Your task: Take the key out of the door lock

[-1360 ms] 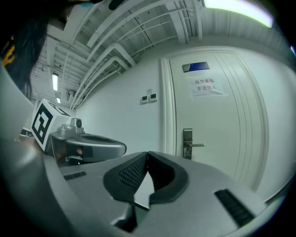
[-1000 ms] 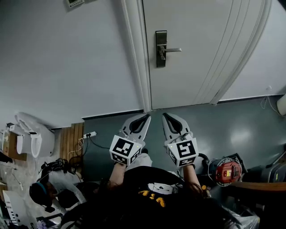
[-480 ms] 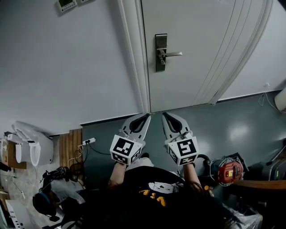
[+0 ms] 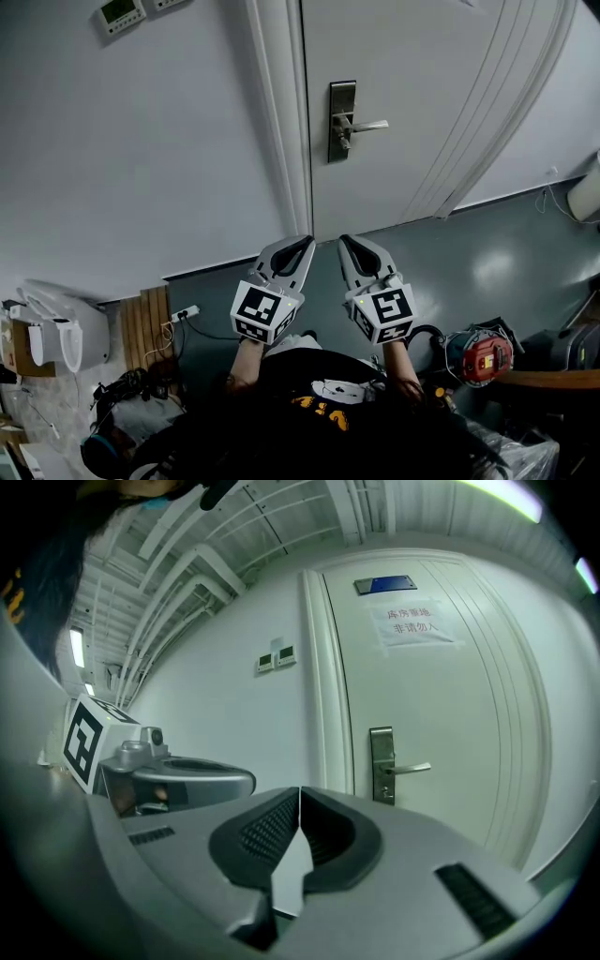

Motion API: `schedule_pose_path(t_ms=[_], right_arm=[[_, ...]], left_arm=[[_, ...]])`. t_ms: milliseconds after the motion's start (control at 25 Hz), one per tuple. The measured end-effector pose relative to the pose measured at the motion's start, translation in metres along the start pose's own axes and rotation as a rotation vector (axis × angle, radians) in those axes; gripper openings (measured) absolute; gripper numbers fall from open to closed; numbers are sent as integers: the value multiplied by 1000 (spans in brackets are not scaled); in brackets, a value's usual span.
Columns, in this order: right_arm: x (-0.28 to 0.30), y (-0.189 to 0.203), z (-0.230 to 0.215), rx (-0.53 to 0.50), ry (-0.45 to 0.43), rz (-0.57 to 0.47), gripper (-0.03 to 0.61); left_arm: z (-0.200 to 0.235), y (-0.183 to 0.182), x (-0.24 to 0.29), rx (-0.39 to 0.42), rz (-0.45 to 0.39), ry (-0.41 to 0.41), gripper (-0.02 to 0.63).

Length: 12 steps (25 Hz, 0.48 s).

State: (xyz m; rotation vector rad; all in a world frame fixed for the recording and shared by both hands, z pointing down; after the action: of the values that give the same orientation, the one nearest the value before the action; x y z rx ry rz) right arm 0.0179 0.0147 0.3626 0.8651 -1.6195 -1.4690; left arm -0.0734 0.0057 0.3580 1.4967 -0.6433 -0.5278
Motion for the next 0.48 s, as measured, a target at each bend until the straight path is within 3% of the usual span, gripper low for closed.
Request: schedule_pose_path(t_ms=[480], right_arm=[[69,5,5,20,76,29,6]], left_arm=[[72,15,12,13,8,65,8]])
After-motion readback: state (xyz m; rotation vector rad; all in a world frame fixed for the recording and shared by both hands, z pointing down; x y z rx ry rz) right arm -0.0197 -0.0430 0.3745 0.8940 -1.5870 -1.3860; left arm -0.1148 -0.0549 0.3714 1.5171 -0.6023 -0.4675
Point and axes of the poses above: the fingertips, and each gripper's own axes: x forward along the fingers, z to its left, y out of its underside, the point moved 3 cm from there along -x, backward along the fingers, and after that the axes turned 2 degrees about -z, right-handed, at the moved point
